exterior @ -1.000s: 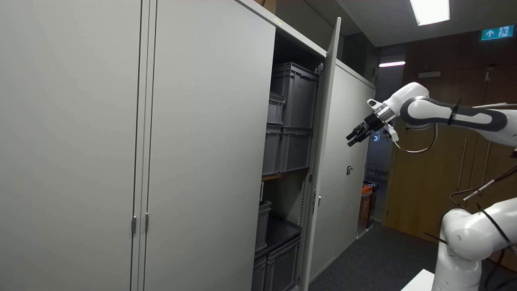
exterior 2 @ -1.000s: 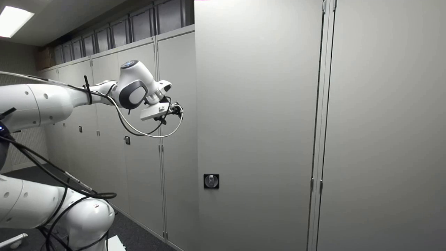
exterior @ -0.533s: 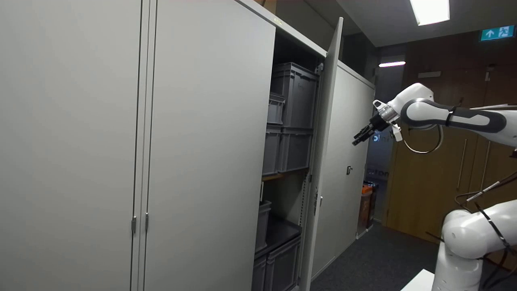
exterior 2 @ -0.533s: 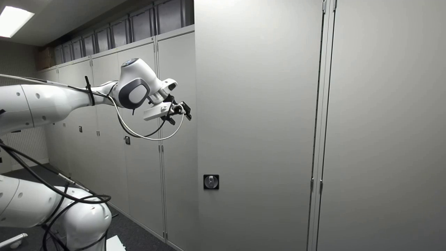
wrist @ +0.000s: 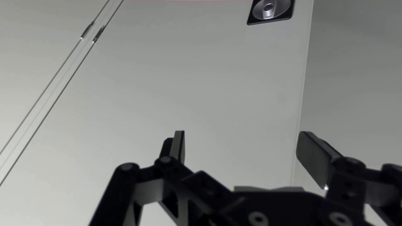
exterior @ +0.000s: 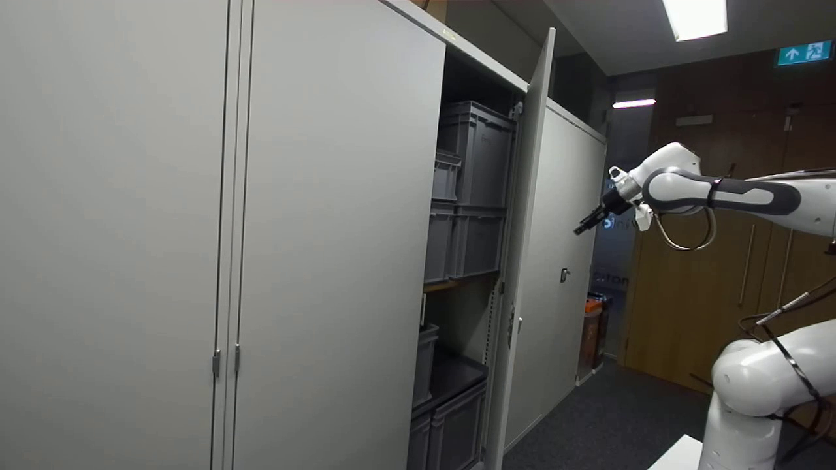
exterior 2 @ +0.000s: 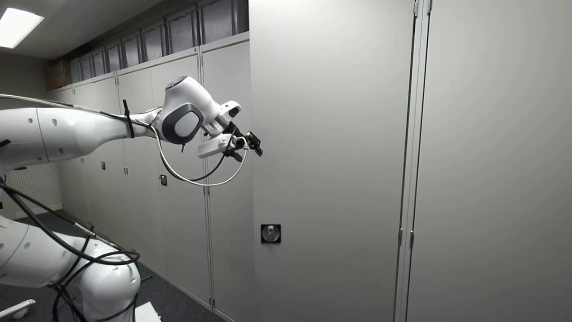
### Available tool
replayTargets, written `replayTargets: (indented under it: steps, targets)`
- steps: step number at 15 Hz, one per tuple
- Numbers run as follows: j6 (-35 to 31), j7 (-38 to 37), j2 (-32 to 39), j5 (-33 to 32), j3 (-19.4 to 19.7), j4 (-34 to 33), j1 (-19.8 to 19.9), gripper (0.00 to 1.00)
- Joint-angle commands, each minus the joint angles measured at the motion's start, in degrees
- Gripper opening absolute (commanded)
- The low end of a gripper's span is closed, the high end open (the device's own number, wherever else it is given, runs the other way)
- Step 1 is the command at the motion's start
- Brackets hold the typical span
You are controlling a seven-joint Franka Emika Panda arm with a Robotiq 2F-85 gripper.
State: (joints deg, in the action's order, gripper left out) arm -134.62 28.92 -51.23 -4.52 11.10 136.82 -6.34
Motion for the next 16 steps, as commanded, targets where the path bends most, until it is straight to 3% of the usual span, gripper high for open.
replayTargets:
  steps: [1,10,16]
  targets:
    - [-5.9,0.5,3.6,-1.8,1.5,-0.6,0.4,0.66]
    - [-17.5,4.3,9.5,-0.7,2.5,-1.3,-4.6,0.0]
    - [-22.6,7.9,11.0,0.3,3.7,-1.5,-9.7,0.0]
